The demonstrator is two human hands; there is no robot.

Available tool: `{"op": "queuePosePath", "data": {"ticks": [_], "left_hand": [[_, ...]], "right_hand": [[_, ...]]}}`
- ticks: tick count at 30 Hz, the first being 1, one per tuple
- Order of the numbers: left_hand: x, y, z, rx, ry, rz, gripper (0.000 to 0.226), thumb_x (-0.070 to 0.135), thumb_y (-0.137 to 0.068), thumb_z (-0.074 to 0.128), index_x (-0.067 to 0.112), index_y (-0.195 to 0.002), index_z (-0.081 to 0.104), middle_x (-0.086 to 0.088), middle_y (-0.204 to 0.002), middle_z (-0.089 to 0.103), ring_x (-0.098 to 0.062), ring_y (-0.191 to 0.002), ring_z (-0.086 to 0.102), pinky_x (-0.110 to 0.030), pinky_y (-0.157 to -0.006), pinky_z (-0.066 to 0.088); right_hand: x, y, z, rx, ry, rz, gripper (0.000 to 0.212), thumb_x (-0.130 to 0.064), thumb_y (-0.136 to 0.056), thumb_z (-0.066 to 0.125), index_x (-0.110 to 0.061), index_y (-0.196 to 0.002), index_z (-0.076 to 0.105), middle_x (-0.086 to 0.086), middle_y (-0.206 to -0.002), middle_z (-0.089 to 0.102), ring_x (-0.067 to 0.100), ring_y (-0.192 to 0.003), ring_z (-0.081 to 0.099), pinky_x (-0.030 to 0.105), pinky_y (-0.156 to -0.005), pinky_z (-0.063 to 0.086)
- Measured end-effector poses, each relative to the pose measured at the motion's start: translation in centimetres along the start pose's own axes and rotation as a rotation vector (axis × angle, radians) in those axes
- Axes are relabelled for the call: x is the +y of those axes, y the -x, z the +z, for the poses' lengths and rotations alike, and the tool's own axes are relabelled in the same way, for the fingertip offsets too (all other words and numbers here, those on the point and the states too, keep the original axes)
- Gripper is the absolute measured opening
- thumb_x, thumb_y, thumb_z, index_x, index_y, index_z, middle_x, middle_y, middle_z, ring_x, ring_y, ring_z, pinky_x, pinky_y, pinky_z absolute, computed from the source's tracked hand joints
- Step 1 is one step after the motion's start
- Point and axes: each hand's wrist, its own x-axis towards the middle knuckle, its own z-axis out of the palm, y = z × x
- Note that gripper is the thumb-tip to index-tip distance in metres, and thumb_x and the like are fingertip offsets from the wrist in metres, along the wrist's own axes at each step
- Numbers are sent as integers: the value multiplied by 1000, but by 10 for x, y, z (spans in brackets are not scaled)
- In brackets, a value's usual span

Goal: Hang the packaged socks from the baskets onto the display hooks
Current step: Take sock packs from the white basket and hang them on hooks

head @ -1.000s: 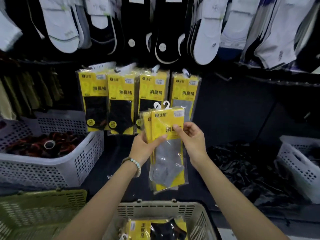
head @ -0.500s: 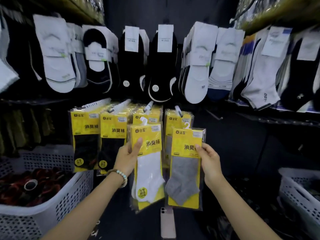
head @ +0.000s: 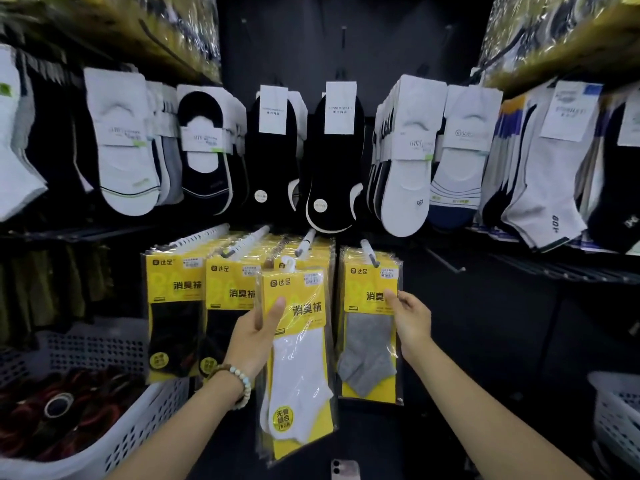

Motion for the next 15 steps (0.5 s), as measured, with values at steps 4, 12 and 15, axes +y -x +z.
{"op": "queuePosePath", "data": {"ticks": [4,12,15], "left_hand": [[2,5,2,27,6,-11,48,58,-77,46,15,-59,33,11,-43,24,-5,-41,22,-14,-43,21],[15,26,24,-59,156,-65,34,49,-85,49,33,-56,58,17,-37,46,3,-35,43,-6,-41,32],[19,31,36,-76,234,-138,25,48,-86,53,28,-83,68,14,-70,70,3,-63,65,-6,-51,43]], "right_hand": [[10,3,-8,191,54,81,27,-22,-81,75,-6,-98,63,12,-104,66,23,-96,62,30,-82,48],[-17,77,-9,-258,101,-51,26,-29,-84,68,-14,-105,67,2,-99,69,14,-93,66,24,-81,54],[-26,99,-2,-287,103,-108,30,-29,-79,75,-15,-104,67,1,-100,68,14,-94,65,25,-82,55]]}}
